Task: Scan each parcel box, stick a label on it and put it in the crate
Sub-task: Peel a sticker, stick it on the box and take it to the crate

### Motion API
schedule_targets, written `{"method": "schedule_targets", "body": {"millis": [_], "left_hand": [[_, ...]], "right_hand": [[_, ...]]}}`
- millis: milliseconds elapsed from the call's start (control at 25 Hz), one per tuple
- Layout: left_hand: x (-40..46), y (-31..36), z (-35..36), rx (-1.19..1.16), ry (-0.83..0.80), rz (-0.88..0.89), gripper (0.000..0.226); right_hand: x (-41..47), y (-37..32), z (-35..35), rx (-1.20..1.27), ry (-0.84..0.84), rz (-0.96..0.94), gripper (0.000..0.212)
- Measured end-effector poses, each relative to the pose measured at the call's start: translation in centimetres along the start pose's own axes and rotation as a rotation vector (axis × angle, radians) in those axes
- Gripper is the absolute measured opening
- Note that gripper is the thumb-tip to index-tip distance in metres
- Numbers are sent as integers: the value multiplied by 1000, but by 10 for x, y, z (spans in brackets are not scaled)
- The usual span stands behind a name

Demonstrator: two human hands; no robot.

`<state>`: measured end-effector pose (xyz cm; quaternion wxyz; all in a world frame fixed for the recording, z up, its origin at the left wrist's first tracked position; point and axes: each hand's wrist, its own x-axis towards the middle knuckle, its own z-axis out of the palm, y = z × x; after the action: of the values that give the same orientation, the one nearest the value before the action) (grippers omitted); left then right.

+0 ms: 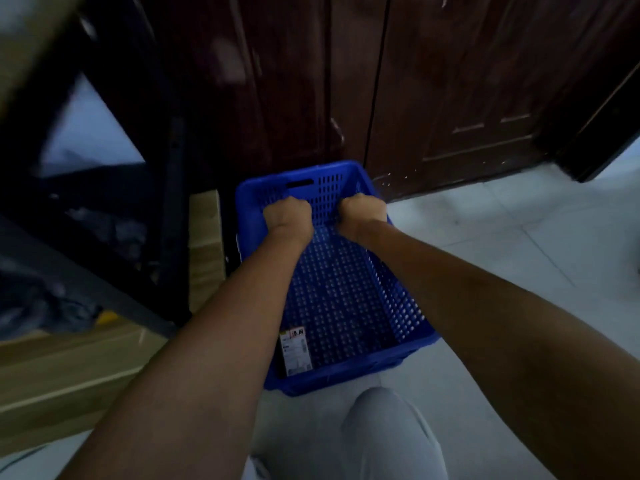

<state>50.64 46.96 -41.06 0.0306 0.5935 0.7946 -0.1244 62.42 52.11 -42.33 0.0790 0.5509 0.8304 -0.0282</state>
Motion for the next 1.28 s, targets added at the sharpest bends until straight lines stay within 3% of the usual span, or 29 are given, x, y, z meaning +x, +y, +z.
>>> {"method": "schedule_targets", "body": {"millis": [400, 720, 840, 960, 1080, 1280], "left_hand": [[-102, -15, -311, -63, 119, -9, 22], [-215, -24, -444, -71, 77, -81, 18], [-250, -45, -468, -67, 82, -83, 16], [-284, -67, -466, -23, -7, 72, 12], [-315, -101, -452, -4, -35, 110, 15], [-357, -164, -417, -64, -74, 51, 27]], "right_hand": [[-99, 31, -304, 75, 93, -26, 24], [-193, 39, -432, 64, 98, -178, 23], [-218, 28, -459, 46, 94, -231, 20], [-244, 7, -463, 9, 32, -270, 17], [-271, -33, -462, -48, -61, -333, 18], [-312, -109, -441, -193, -397, -457, 35]]}}
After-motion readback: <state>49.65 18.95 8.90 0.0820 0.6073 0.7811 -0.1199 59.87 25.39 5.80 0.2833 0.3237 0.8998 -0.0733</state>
